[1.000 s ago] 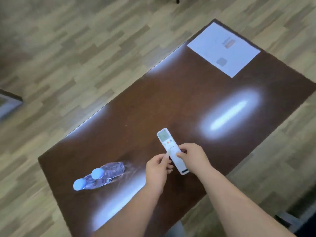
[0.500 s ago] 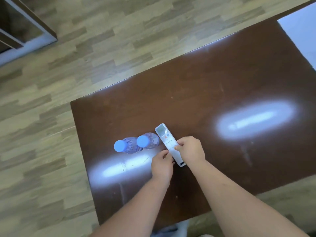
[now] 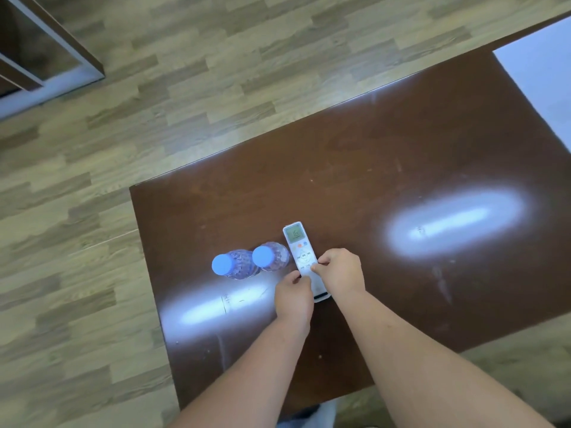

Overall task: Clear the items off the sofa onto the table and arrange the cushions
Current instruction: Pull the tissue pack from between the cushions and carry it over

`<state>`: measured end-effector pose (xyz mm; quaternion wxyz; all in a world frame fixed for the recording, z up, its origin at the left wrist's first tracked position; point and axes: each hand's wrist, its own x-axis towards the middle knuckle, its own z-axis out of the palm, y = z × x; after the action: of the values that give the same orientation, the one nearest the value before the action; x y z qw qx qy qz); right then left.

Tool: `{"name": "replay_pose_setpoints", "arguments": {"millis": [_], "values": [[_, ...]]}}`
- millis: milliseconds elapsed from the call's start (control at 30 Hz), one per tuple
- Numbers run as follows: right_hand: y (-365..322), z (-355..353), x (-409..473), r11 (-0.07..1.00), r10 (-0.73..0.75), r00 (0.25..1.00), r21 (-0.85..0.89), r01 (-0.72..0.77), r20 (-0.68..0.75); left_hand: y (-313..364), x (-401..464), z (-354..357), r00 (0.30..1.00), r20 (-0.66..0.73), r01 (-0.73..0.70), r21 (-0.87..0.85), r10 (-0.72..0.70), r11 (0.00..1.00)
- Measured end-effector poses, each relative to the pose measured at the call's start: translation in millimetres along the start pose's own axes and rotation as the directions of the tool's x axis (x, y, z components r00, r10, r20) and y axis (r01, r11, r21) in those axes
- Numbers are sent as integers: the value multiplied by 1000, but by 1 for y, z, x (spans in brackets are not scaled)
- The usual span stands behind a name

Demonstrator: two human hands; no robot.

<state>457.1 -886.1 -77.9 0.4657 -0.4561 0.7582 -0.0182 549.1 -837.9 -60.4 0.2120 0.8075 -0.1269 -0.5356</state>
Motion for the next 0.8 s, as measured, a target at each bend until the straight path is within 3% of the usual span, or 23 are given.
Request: {"name": "replay_pose_setpoints", "arguments": {"millis": [200, 300, 400, 500, 567, 700, 800], "values": [[4, -8, -3, 1000, -1, 998, 17, 0, 57, -2, -12, -4, 991, -110, -61, 148, 78, 987], [13, -28, -12, 992, 17, 1000, 123, -19, 19, 8, -35, 4, 986, -74, -134, 205, 152, 970], [25, -65, -27, 961, 33, 996, 278, -10, -79, 25, -59, 24, 954, 38, -297, 262, 298, 918], [47, -119, -44, 906, 81, 977, 424, 11, -199, 47, -88, 55, 875, 222, -479, 278, 430, 833], [68, -155, -55, 811, 170, 952, 585, 12, -255, 62, -106, 79, 806, 329, -581, 278, 493, 765], [118, -229, -90, 597, 355, 870, 799, 73, -344, 83, -154, 140, 686, 533, -696, 282, 496, 660], [164, -270, -126, 534, 431, 817, 838, 113, -384, 82, -196, 185, 570, 677, -789, 293, 466, 540]]}}
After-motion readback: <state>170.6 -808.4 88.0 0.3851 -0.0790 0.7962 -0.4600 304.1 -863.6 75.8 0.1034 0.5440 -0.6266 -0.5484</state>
